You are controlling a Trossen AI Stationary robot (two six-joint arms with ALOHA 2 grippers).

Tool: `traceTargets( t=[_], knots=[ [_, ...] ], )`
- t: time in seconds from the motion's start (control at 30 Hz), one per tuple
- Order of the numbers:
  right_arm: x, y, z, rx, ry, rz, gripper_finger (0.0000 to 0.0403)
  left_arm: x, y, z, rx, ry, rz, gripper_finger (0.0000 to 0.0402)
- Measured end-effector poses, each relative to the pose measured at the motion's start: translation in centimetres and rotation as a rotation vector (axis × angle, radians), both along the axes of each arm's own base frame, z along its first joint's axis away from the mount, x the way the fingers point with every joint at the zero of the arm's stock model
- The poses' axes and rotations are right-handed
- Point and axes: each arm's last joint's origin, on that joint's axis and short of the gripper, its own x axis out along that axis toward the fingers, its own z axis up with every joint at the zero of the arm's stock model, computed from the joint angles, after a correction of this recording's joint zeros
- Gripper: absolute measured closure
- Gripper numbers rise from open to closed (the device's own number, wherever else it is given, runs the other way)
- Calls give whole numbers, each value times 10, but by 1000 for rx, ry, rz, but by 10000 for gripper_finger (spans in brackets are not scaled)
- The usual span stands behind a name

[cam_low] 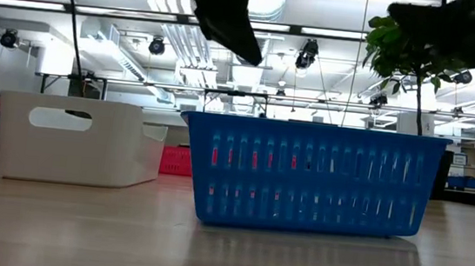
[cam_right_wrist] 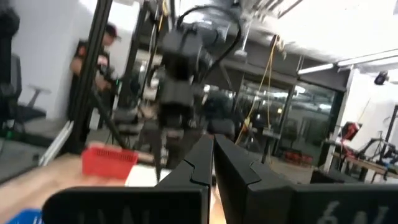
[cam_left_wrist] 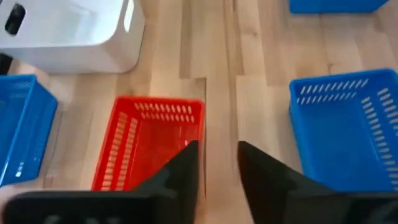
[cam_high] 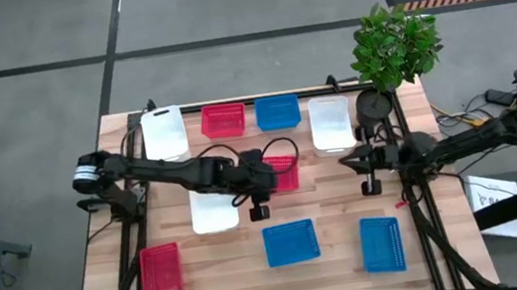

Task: Stack baskets by color
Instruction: Stack the middle red bin on the top red bin

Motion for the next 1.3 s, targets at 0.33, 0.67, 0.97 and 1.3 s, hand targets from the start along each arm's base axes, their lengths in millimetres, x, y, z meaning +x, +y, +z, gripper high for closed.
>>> traceTargets(
  t=[0.33, 0.67, 0.97, 1.3],
  knots=[
    [1, 0, -1, 11, 15, 3, 394, 28, 6, -37, 14, 13, -23, 203],
    [2, 0, -3, 10, 33, 2, 394, 48, 24, -77, 54, 80, -35, 230],
    [2, 0, -4, -1, 37, -1, 394, 45, 41, -89, 3, 113, -19, 245],
    [2, 0, -5, -1, 45, -1, 394, 40, 42, -98, -17, 145, -40, 245]
  ],
)
